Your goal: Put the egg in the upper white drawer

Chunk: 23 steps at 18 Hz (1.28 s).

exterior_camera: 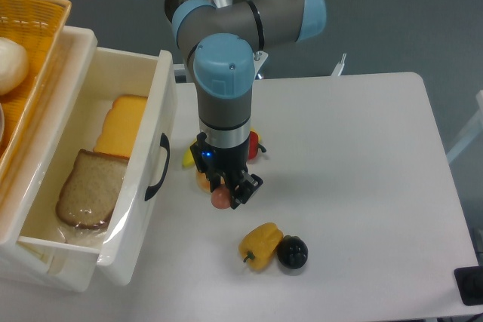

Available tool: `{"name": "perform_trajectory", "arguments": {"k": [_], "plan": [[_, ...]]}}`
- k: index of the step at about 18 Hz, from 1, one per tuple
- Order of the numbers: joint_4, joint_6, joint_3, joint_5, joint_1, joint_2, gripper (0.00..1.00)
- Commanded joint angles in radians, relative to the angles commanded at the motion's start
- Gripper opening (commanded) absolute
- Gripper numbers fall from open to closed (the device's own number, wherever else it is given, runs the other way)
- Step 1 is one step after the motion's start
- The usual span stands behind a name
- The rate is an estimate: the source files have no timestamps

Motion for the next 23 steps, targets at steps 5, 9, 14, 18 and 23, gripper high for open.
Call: {"name": "perform_trajectory", "arguments": {"k": [5,9,14,18,23], "plan": [[0.0,-0.075,0.051,-0.069,0.023,-0.003,0.23],[-0.006,-0.071,0.052,-0.078,0.026,0.0,0.23],[-0.011,-0.066,0.061,-0.144,0.025,0.015,0.23],[-0.032,-0.068,0.066,-0.161,0.017,0.052,0.23],[-0.037,-0.072,0.058,-0.212,0.012,0.106,0.23]]}}
